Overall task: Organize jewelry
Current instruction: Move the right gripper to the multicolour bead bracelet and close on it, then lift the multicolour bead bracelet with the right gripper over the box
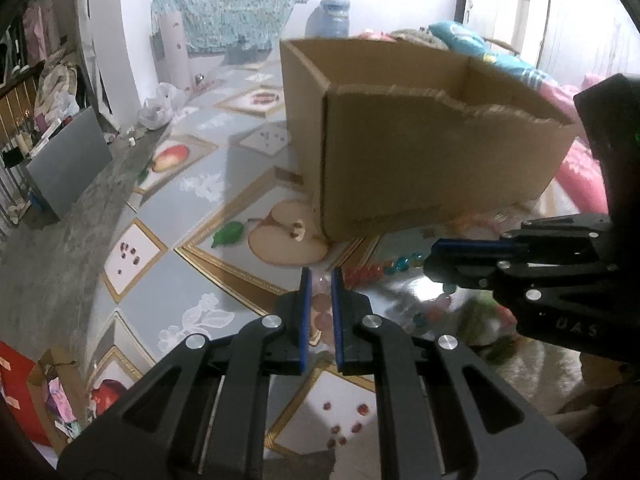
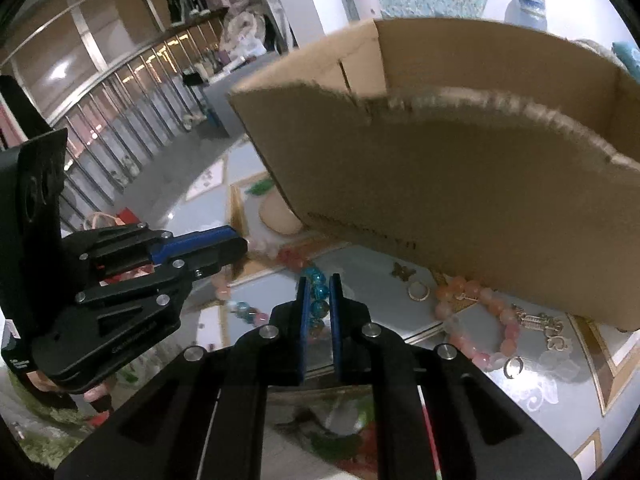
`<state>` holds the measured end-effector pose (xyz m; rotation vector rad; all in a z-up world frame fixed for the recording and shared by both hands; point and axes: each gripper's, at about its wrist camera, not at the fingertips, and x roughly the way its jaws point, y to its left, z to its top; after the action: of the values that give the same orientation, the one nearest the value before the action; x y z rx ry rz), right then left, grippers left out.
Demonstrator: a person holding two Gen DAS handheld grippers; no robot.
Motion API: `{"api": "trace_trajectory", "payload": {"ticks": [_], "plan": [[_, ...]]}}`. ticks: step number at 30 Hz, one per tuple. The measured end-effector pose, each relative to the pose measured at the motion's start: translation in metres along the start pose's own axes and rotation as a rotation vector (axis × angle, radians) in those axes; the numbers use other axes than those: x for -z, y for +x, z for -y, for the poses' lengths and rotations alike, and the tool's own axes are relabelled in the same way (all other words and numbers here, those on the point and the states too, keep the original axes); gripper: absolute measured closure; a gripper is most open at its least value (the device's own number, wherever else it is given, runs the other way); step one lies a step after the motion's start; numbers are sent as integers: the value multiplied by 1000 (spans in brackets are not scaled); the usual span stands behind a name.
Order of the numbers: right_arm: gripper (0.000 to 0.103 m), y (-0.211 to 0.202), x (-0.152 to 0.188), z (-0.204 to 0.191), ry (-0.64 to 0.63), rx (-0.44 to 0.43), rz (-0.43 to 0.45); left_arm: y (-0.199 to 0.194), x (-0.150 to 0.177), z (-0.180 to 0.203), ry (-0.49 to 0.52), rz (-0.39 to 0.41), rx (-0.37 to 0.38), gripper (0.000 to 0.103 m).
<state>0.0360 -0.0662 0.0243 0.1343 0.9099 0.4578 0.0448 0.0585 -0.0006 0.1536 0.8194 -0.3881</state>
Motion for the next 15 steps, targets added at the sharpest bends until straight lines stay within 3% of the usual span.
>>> {"api": "trace_trajectory", "payload": {"ticks": [8, 15], "plan": [[93, -53, -7, -12, -51, -24, 122, -56, -19, 20, 26, 115, -1, 95], [93, -105, -51, -7, -88, -74, 244, -96, -74, 30, 59, 249, 42, 95]]}}
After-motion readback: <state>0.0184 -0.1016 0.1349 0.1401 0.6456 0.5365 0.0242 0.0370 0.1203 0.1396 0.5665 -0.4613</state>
